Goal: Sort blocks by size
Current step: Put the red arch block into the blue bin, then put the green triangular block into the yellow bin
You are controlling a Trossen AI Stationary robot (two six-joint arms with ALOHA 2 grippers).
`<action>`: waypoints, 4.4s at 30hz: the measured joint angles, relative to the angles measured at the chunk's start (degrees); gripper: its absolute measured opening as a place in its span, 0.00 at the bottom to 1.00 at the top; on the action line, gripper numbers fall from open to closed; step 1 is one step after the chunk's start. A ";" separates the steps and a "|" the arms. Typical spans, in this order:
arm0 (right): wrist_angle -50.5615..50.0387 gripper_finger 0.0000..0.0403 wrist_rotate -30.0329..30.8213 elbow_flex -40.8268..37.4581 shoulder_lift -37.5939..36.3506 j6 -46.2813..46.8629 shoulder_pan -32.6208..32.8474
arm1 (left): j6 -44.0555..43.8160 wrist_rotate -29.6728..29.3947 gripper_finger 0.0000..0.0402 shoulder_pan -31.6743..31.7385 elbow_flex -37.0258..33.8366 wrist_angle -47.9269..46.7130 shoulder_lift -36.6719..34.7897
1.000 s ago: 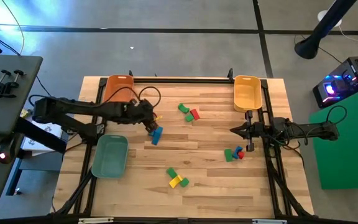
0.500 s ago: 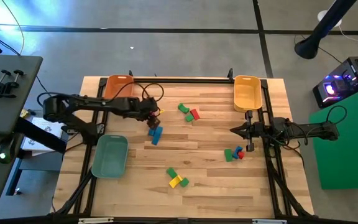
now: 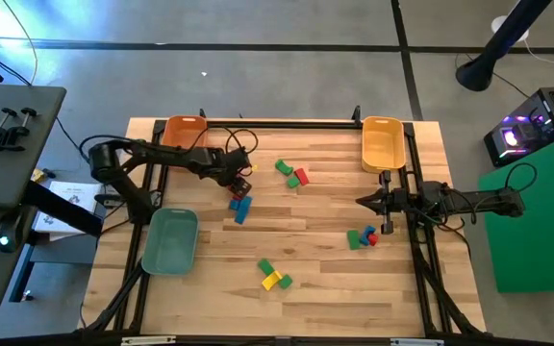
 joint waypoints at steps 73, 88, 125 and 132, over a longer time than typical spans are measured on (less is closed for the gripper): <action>0.00 0.01 -0.01 0.02 0.00 -0.02 0.00 | -76.49 4.51 0.02 -69.44 -11.95 -35.13 -36.34; 0.00 0.01 0.01 0.02 -0.02 0.24 0.00 | -72.41 7.38 0.03 -61.92 -13.11 -29.35 -33.02; 0.01 0.01 -0.01 0.00 -0.02 0.12 0.01 | -49.28 7.54 0.43 -52.17 -1.82 -28.04 -42.47; 0.00 0.01 -0.01 0.02 -0.02 0.22 0.00 | -26.51 -8.04 0.43 -53.05 3.98 -18.89 -42.47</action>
